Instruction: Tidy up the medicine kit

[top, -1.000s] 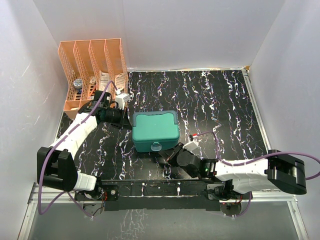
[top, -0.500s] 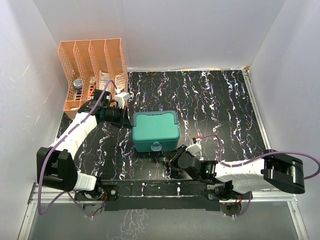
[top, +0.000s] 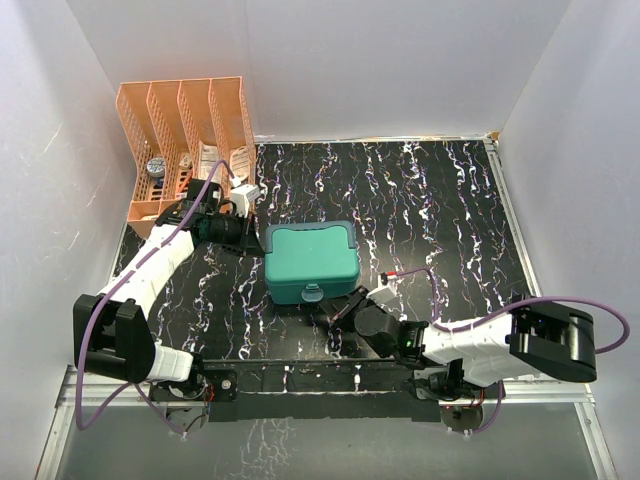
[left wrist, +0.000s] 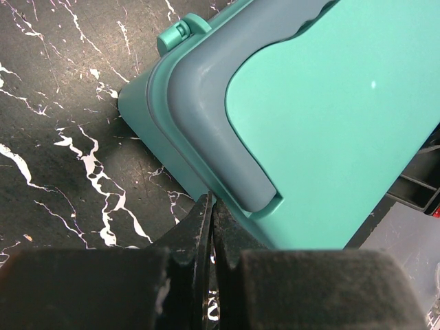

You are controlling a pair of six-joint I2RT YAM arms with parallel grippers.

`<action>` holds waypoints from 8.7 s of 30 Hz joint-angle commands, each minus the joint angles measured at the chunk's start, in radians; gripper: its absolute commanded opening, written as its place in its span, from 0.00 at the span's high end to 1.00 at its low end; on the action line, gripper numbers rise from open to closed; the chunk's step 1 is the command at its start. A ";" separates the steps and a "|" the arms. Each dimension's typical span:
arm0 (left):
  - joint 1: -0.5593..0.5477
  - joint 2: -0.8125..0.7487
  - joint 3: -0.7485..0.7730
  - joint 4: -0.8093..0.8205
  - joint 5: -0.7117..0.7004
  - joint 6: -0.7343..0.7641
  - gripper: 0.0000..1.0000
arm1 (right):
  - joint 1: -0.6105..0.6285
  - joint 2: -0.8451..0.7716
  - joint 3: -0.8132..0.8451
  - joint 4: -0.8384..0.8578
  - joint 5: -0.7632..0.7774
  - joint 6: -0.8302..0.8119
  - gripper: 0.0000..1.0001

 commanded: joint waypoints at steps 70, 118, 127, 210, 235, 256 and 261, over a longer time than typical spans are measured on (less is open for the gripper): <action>-0.004 -0.038 -0.009 -0.034 0.049 0.030 1.00 | 0.004 0.030 -0.011 0.354 0.076 -0.137 1.00; -0.005 -0.051 -0.036 -0.055 0.062 0.053 1.00 | -0.009 0.050 0.034 0.407 0.083 -0.215 1.00; -0.003 -0.051 -0.038 -0.058 0.067 0.056 1.00 | -0.027 0.045 0.039 0.417 0.078 -0.242 1.00; 0.052 -0.077 0.188 -0.091 -0.151 0.167 1.00 | 0.073 -0.067 0.124 -0.111 0.231 -0.178 1.00; -0.170 0.057 0.208 -0.061 -0.024 0.043 1.00 | 0.033 -0.010 0.150 -0.098 0.186 -0.181 1.00; -0.207 0.128 0.066 0.046 -0.009 0.022 1.00 | -0.019 0.046 0.147 0.021 0.157 -0.217 1.00; -0.208 0.127 0.041 0.058 -0.006 0.019 1.00 | -0.027 0.062 0.141 0.072 0.160 -0.228 1.00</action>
